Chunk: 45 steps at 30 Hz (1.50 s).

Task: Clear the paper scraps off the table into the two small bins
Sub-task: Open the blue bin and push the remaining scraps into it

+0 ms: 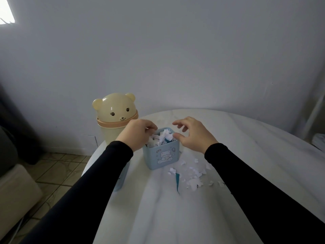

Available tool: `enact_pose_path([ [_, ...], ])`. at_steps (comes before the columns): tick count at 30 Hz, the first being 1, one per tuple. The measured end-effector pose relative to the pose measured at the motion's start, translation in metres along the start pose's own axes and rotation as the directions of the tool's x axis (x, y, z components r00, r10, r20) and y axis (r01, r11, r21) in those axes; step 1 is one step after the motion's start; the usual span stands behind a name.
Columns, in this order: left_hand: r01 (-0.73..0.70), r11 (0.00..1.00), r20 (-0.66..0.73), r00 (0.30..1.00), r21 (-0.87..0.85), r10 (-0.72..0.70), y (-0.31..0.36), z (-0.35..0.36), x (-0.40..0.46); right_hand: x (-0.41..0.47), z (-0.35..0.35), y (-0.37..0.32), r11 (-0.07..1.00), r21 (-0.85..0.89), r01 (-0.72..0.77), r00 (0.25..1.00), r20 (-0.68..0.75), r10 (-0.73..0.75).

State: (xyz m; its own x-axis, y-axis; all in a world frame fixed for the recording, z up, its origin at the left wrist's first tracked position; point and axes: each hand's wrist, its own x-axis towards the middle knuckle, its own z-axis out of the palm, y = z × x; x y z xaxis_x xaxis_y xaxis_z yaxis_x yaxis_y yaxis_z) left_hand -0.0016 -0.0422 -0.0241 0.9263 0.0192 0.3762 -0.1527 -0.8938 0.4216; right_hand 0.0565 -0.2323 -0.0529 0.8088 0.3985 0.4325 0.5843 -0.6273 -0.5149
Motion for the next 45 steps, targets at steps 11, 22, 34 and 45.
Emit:
enact_pose_path([
  [11, 0.024, 0.984, -0.055, 0.998, -0.175, -0.034, 0.002, 0.011, -0.003, -0.005, 0.020, -0.006, 0.995, 0.017, -0.099, 0.995, -0.011, 0.099],
  [22, -0.410, 0.911, -0.047, 0.911, -0.030, 0.409, 0.043, 0.066, -0.075, -0.030, 0.031, 0.023, 0.971, -0.156, -0.183, 0.940, 0.263, 0.219],
  [34, -0.144, 0.984, 0.098, 0.983, -0.107, 0.155, 0.039, 0.129, -0.089, -0.061, 0.033, 0.033, 0.972, -0.220, -0.078, 0.975, 0.186, 0.121],
  [45, -0.146, 0.988, 0.106, 0.985, 0.055, 0.139, 0.047, 0.128, -0.103, -0.058, 0.036, 0.022, 0.938, -0.332, -0.104, 0.920, 0.325, 0.217],
])
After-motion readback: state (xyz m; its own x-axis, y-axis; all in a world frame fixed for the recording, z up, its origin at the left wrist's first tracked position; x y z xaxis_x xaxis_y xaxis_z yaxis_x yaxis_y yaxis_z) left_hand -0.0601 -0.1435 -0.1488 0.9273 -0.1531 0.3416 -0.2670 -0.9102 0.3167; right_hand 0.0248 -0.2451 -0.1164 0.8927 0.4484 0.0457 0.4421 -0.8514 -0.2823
